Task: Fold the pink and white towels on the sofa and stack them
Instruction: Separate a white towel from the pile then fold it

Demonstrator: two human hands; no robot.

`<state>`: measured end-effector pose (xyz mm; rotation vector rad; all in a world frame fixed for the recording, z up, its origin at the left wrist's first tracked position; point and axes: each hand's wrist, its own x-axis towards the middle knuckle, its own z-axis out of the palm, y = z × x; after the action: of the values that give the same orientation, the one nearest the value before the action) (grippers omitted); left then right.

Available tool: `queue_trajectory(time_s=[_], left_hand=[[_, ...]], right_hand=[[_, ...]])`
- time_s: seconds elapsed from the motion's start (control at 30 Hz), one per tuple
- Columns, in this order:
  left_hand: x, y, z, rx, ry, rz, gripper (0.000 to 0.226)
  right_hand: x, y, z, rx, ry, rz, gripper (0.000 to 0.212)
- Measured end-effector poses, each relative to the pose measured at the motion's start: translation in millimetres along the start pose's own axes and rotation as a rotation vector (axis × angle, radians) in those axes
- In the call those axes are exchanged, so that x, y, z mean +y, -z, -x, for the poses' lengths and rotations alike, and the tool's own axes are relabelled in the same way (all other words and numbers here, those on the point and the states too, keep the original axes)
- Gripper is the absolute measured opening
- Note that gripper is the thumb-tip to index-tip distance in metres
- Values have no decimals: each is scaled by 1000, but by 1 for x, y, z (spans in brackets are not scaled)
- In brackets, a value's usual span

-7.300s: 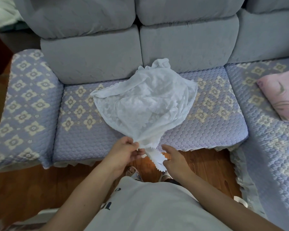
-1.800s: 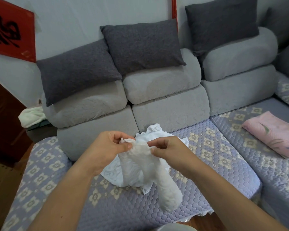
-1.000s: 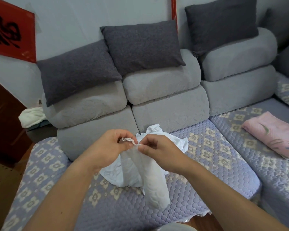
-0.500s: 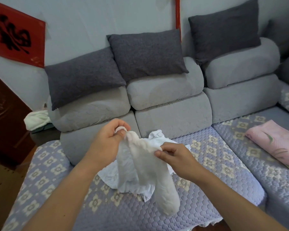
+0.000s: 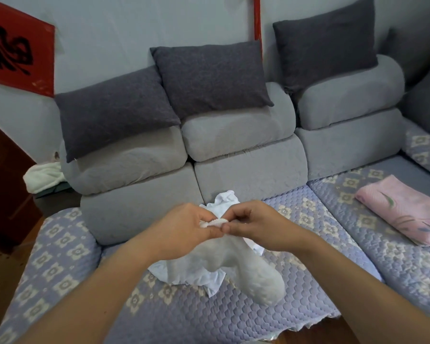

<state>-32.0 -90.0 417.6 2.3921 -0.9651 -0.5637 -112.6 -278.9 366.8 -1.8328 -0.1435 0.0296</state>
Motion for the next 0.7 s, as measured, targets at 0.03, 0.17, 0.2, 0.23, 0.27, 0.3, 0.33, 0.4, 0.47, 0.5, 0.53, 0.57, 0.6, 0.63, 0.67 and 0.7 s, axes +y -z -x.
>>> queue_trajectory(time_s=[0.03,0.17,0.2,0.23,0.27,0.3,0.33,0.4,0.47,0.5,0.53,0.57,0.6,0.63,0.67,0.7], left_hand=[[0,-1,1,5,-7,-10,22],[-11,0,2,93,-25,11,16],[-13,1,2,115,-37,2,15],[-14,1,1,131,-51,6,14],[-16,2,1,139,-53,31,15],[-17,2,1,131,-37,78,16],[-18,3,2,107,-13,135,20],[-19,2,3,49,17,234,23],[-16,0,4,19,35,305,16],[-12,-2,5,11,46,333,11],[-9,-3,5,7,57,336,10],[-5,-4,6,-2,62,328,9],[-4,-5,5,-15,66,315,7],[-2,-6,5,-23,69,314,7],[-1,-6,6,-14,63,326,7],[-1,-7,6,21,52,351,6]], right_hand=[[3,4,2,-38,-10,34,3],[20,7,11,-123,-59,242,31],[23,6,13,-120,-63,233,37],[25,6,14,-101,-68,207,39],[26,6,15,-69,-75,166,38],[27,5,16,-33,-83,115,38],[26,5,17,0,-84,64,40],[26,4,16,45,-63,20,48],[25,2,15,47,-45,30,51],[23,1,15,36,-39,31,50],[22,0,14,25,-35,28,47],[21,0,14,15,-29,22,41],[20,0,14,11,-25,20,34],[20,0,13,12,-21,21,28],[21,0,12,15,-20,26,26],[22,1,12,12,-22,35,29]])
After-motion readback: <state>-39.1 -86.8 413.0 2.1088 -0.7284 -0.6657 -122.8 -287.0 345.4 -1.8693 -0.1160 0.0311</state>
